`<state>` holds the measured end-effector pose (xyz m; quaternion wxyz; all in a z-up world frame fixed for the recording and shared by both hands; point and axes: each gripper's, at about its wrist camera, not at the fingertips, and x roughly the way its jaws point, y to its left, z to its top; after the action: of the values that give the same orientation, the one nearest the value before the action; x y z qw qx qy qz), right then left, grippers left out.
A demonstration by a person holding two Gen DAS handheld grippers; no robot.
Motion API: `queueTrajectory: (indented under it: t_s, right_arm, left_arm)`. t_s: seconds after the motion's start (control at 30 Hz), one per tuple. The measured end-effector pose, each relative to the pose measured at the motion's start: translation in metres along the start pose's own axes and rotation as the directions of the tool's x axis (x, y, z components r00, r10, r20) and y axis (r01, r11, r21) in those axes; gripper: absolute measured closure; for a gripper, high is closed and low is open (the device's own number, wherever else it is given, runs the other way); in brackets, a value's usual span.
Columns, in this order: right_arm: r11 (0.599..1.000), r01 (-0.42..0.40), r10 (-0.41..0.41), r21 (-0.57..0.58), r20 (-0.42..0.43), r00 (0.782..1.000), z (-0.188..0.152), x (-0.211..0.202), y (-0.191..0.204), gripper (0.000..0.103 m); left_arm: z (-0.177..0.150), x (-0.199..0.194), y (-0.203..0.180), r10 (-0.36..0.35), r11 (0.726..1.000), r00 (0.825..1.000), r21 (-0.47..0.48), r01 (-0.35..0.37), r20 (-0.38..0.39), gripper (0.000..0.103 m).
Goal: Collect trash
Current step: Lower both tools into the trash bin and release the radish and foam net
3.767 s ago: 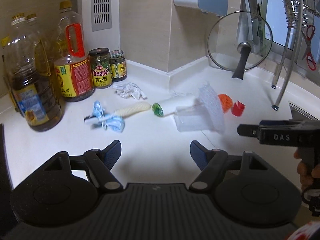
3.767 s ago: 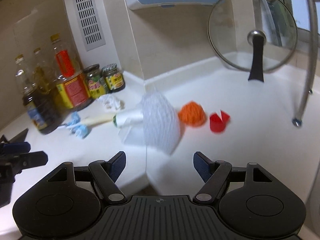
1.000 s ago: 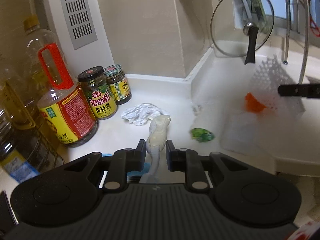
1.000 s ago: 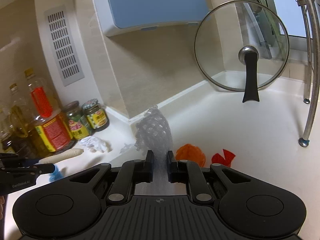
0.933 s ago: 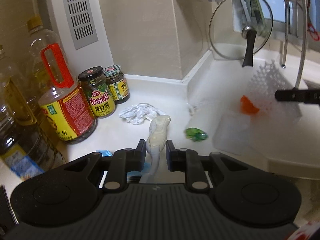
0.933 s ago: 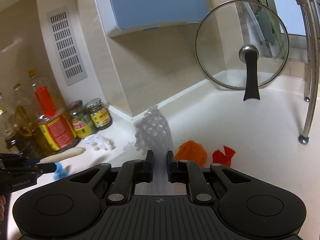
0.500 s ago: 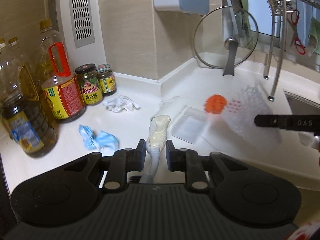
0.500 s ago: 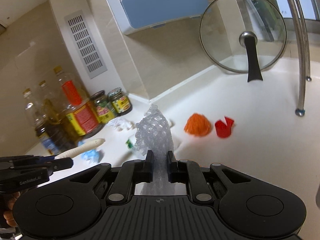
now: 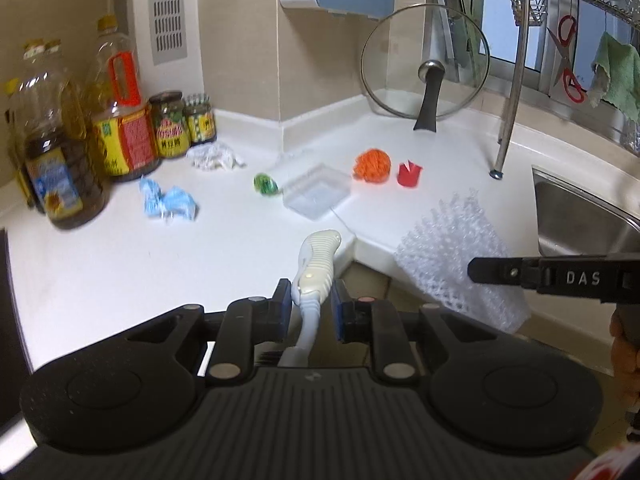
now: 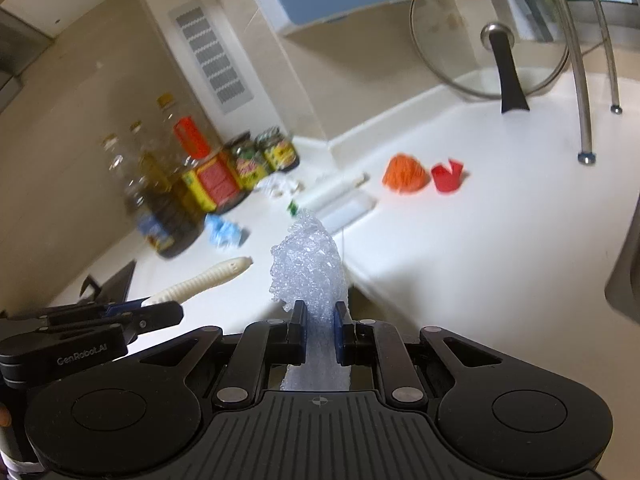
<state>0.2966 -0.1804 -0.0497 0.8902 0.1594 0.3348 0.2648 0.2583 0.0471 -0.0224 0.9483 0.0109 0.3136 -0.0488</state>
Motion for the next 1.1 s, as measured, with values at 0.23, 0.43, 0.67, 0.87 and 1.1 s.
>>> queueTrajectory:
  t_s: [0.23,0.43,0.67,0.87,1.1]
  right_arm:
    - [1.000,-0.027,0.026,-0.010,-0.080,0.996,-0.036,-0.007,-0.003,0.090]
    - [1.000,-0.022,0.021,-0.003,-0.143,0.990,-0.061,0.003,-0.011,0.090]
    - [0.999,0.037,-0.031,0.020,-0.220,0.975,-0.091,0.029,-0.028,0.090]
    - [0.994,0.106,-0.094,0.034,-0.254,0.963,-0.113,0.056,-0.041,0.090]
    - [0.979,0.192,-0.166,0.064,-0.288,0.943,-0.134,0.088,-0.061,0.090]
  left_arm:
    - [-0.038,-0.012,-0.019,0.018,0.999,0.998,-0.045,-0.020,-0.063,0.084]
    - [-0.071,0.000,-0.029,0.020,0.997,0.990,-0.077,-0.031,-0.138,0.084]
    - [-0.101,0.035,-0.033,-0.007,0.996,0.970,-0.088,-0.015,-0.244,0.084]
    - [-0.122,0.078,-0.028,-0.050,0.995,0.946,-0.100,0.018,-0.321,0.084]
    - [-0.144,0.123,-0.026,-0.083,0.994,0.917,-0.092,0.051,-0.390,0.084]
